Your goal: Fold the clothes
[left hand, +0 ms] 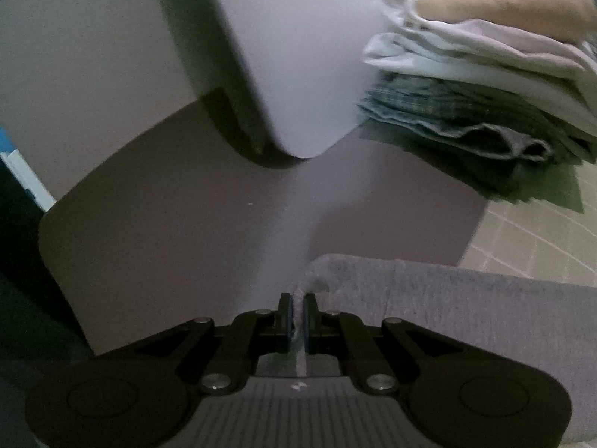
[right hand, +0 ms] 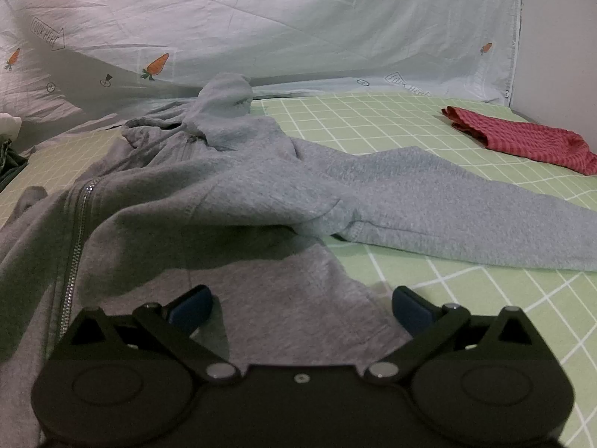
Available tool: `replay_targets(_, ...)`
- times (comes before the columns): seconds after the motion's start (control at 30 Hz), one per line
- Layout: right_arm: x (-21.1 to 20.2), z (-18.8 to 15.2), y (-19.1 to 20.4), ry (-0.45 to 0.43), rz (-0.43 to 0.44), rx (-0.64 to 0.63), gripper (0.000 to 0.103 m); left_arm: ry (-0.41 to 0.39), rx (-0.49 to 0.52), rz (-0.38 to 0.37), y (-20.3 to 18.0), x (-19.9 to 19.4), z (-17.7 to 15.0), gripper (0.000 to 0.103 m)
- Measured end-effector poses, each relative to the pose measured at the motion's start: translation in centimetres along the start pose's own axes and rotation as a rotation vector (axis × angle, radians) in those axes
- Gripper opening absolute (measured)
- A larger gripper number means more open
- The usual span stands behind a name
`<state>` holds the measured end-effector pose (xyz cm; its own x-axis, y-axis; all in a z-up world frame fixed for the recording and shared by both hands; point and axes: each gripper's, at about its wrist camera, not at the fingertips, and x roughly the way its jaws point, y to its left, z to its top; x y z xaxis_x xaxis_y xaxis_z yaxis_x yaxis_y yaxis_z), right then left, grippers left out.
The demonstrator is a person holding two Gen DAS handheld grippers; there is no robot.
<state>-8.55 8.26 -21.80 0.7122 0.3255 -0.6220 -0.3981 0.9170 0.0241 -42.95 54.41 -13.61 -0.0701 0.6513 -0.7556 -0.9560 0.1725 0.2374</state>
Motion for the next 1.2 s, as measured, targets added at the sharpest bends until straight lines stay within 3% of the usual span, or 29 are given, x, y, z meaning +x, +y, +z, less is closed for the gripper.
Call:
replay_targets(0.4,0.1,0.0,-0.1,0.0,-0.003,-0.003,0.103,0.038,0.071,0.069,-0.5,0.9,-1.9,0.008)
replay_targets(0.5,0.0,0.0,-0.2,0.001,-0.003,-0.003,0.103,0.037,0.079,0.052,-0.4,0.4,-1.9,0.012)
replay_targets(0.57,-0.2,0.1,-0.1,0.008,-0.008,-0.003,0.103,0.035,0.083,0.039,-0.3,0.0,-1.9,0.032)
replay_targets(0.63,-0.5,0.5,-0.2,0.042,-0.015,0.006,0.103,0.02,0.079,0.012,-0.3,-0.9,-1.8,0.043)
replay_targets(0.73,-1.9,1.6,-0.1,0.041,-0.015,-0.006,0.103,-0.012,0.097,-0.012,-1.2,-2.8,-1.5,0.05)
replay_targets(0.87,-3.2,3.9,0.1,-0.004,-0.006,-0.062,0.103,-0.065,0.13,-0.133,-3.7,-5.4,-0.8,0.065)
replay_targets(0.93,-3.1,5.3,0.0,-0.032,0.013,-0.086,0.103,-0.103,0.184,-0.204,-6.0,-6.7,-0.6,0.066)
replay_targets(1.2,4.4,11.5,0.5,0.031,0.073,-0.175,0.103,-0.158,0.481,-0.558,-21.0,-10.6,-1.6,0.071)
